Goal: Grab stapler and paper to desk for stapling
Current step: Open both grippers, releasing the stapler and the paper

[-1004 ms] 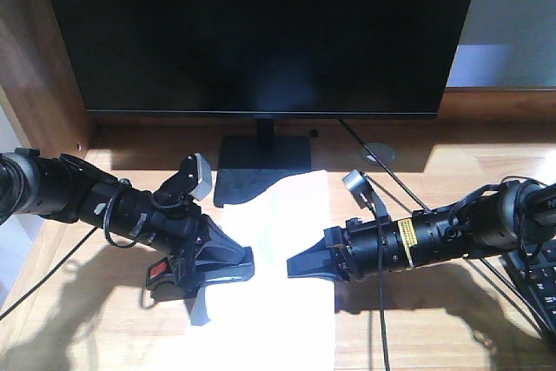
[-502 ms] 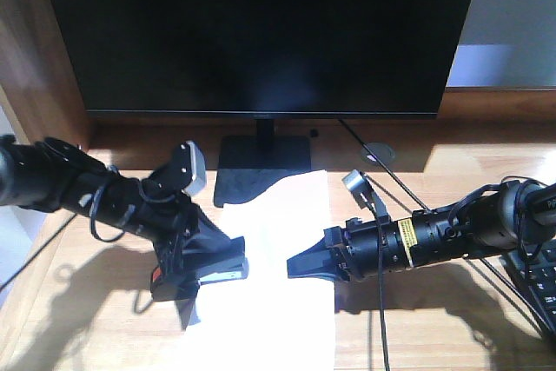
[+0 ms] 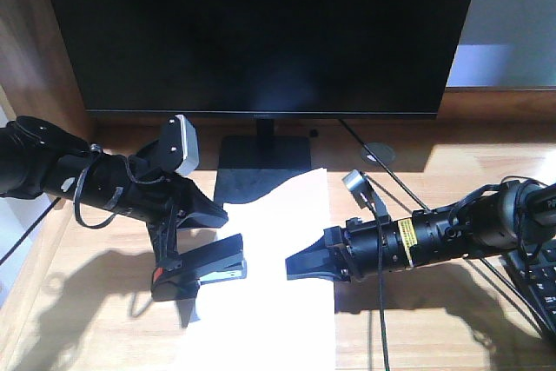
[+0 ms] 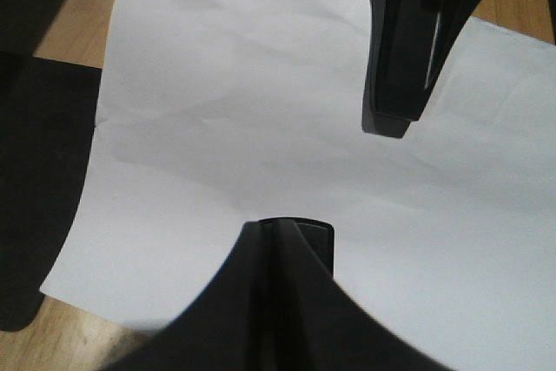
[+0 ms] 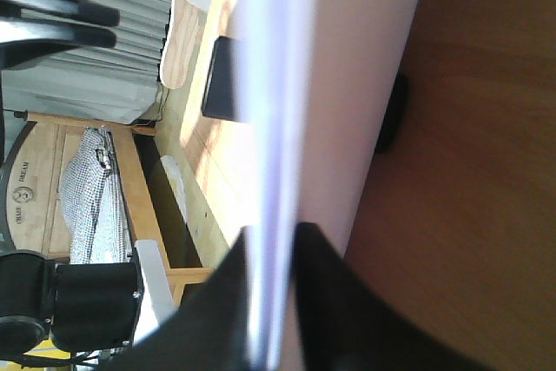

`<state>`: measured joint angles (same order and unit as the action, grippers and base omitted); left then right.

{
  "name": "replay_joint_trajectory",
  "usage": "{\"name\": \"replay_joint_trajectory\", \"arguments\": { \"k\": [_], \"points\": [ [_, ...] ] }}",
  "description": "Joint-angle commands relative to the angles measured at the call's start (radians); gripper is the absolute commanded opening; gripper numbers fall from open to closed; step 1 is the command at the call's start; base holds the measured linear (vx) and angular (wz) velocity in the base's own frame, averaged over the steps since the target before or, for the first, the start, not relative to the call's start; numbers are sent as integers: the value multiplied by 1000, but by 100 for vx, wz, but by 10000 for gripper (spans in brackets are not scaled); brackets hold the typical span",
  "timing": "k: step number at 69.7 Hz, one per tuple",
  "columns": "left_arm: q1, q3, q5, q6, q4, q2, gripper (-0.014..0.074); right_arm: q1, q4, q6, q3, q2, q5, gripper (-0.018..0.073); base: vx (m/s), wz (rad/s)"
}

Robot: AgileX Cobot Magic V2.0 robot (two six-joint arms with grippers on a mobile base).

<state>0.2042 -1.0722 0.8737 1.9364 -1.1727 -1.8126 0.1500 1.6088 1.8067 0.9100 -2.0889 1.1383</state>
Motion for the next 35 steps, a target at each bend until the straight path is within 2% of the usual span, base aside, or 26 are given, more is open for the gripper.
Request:
{"name": "replay_joint_trajectory", "arguments": {
  "k": [1,11,16,35],
  "points": [
    [3,-20,25,-8,-49,51,-6,0,-46,-14,18,47,56,313,0,0],
    [3,-20,28,-8,-49,51,-6,0,-62,-21,18,52,36,514,0,0],
    [3,-20,30,-8,-49,51,-6,0,-51,-27,18,68,-13,569,0,0],
    [3,-20,29,-13,-49,51,-6,0,32,-27,18,212,-290,577,0,0]
  ]
}}
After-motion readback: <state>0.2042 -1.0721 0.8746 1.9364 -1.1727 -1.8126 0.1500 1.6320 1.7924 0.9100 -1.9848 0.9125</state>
